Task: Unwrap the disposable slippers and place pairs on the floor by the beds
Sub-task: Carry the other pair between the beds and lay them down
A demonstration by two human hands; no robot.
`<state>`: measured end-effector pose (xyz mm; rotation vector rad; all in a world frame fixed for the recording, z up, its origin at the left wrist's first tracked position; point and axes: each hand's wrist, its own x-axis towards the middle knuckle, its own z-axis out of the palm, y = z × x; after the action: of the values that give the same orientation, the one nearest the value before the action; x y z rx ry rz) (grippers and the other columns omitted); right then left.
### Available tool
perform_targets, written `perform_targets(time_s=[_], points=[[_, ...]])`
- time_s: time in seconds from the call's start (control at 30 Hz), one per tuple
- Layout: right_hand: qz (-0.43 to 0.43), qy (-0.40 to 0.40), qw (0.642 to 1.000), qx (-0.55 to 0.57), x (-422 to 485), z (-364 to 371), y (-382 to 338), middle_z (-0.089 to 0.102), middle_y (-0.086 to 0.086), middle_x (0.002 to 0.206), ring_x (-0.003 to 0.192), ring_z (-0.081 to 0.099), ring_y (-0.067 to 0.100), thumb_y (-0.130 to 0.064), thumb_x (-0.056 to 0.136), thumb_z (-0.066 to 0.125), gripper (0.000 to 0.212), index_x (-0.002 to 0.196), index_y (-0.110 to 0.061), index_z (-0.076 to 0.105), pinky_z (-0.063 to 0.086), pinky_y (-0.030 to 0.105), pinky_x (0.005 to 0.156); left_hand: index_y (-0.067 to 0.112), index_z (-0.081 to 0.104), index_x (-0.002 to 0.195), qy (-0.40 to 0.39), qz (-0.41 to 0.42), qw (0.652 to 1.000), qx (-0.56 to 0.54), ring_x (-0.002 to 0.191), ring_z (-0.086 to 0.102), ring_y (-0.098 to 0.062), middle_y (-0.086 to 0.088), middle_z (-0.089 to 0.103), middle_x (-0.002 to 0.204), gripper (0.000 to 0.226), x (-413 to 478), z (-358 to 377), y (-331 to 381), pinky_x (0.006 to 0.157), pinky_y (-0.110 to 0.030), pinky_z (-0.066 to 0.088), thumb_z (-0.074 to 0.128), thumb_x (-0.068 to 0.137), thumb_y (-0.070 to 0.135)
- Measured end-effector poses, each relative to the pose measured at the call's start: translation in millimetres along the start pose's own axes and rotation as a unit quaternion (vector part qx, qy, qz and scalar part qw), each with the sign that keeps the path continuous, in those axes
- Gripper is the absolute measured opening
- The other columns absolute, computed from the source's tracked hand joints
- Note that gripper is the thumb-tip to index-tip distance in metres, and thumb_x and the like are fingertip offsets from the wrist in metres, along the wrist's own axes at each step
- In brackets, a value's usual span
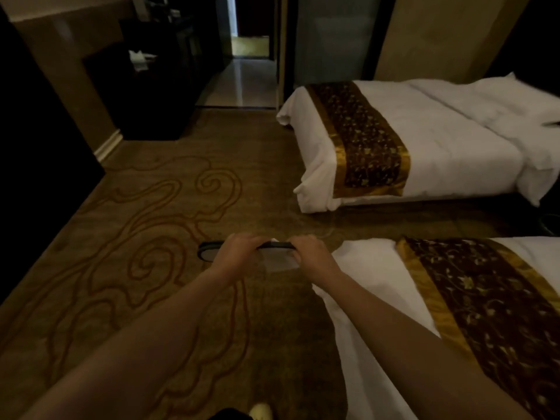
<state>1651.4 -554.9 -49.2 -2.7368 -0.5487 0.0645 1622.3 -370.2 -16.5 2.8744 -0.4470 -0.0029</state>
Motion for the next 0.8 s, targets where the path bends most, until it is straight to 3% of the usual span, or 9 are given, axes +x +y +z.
perform_targets(time_s=[0.4,0.8], points=[[0.096,0.039,0.995,0.002,127,-26,118,0.061,0.009,0.111,0.104,0.052,0.027,-0.022,0.094,0.045,0.024,0.114,-0.015,0.055,0.041,0.036,0.083,0.026,0.050,0.134,-0.065,0.094,0.993,0.018,0.120,0.054,-0.022,-0.002,0.059,0.131,0.045,219,19,-9,0.104,-0.035,0.040,0.054,0.089,0.023],[0.158,0.043,0.986,0.032,266,-57,261,0.060,0.011,0.117,0.108,0.051,0.027,-0.022,0.096,0.042,0.027,0.118,-0.012,0.053,0.041,0.038,0.087,0.028,0.057,0.127,-0.101,0.145,0.984,0.019,0.116,0.058,-0.021,-0.002,0.064,0.125,0.041,448,42,8,0.099,-0.033,0.043,0.054,0.088,0.017]])
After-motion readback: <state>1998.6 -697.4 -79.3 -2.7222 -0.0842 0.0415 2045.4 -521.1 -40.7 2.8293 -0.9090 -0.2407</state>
